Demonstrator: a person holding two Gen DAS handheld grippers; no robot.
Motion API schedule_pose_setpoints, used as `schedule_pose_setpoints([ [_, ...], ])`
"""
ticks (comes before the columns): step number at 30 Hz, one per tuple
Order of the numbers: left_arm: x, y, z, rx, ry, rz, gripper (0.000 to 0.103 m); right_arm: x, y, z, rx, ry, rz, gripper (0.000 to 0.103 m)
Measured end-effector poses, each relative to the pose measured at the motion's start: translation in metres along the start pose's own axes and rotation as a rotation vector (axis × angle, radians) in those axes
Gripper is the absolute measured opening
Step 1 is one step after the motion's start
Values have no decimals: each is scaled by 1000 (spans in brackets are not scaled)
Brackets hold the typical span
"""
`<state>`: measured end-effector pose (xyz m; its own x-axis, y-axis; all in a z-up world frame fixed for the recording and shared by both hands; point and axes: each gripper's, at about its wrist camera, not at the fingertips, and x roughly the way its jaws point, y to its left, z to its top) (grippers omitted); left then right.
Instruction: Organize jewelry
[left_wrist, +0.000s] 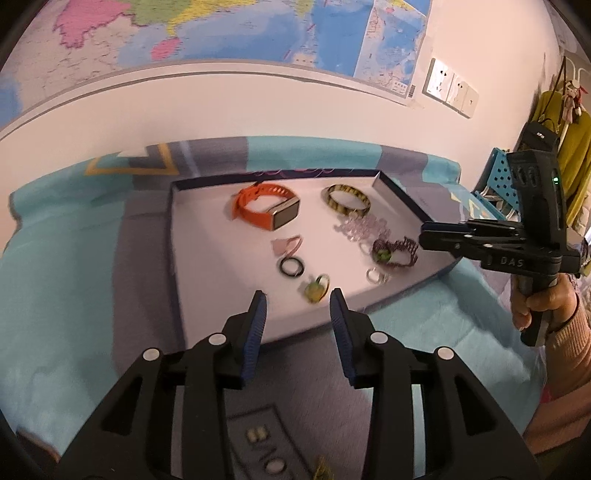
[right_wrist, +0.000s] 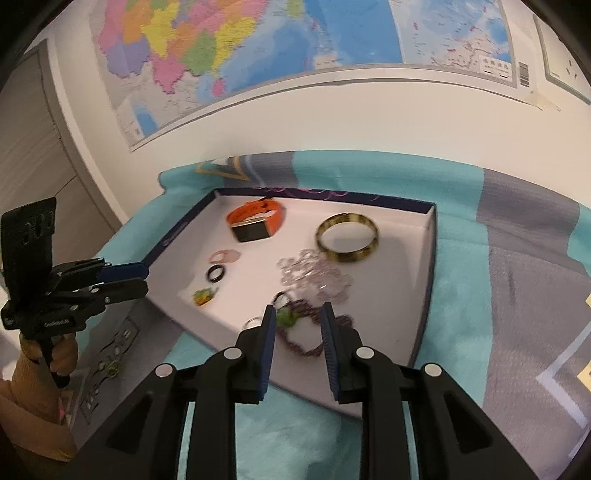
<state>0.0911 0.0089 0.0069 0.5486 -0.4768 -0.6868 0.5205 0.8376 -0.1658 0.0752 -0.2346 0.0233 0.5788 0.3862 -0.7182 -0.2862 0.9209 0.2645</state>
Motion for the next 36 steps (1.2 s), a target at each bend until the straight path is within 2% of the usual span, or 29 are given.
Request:
schedule_pose_setpoints([
  [7, -22, 7, -26, -28, 16, 34, 36, -1, 38, -15, -65, 25, 95, 27],
  [18, -51, 17, -65, -82, 34, 76, 36, 20, 118, -46, -192, 117, 266, 27],
  [23, -57, 11, -79, -79, 45, 52, 36, 21, 133, -52, -211, 125, 279, 27],
  [28, -54, -9, -91, -14, 62, 10, 35, 21, 131, -56, -183, 130, 267, 27],
  [31, -47, -20, -94, 24, 81, 14, 34, 20, 129, -59, -166, 132, 254, 28],
  [33, -40, -23, -95, 32, 106, 20, 22, 20, 127, -60, -157, 132, 249, 28],
  [36, -34, -25, -98, 36, 125, 29, 14, 21, 124, -62, -140, 130, 245, 30],
])
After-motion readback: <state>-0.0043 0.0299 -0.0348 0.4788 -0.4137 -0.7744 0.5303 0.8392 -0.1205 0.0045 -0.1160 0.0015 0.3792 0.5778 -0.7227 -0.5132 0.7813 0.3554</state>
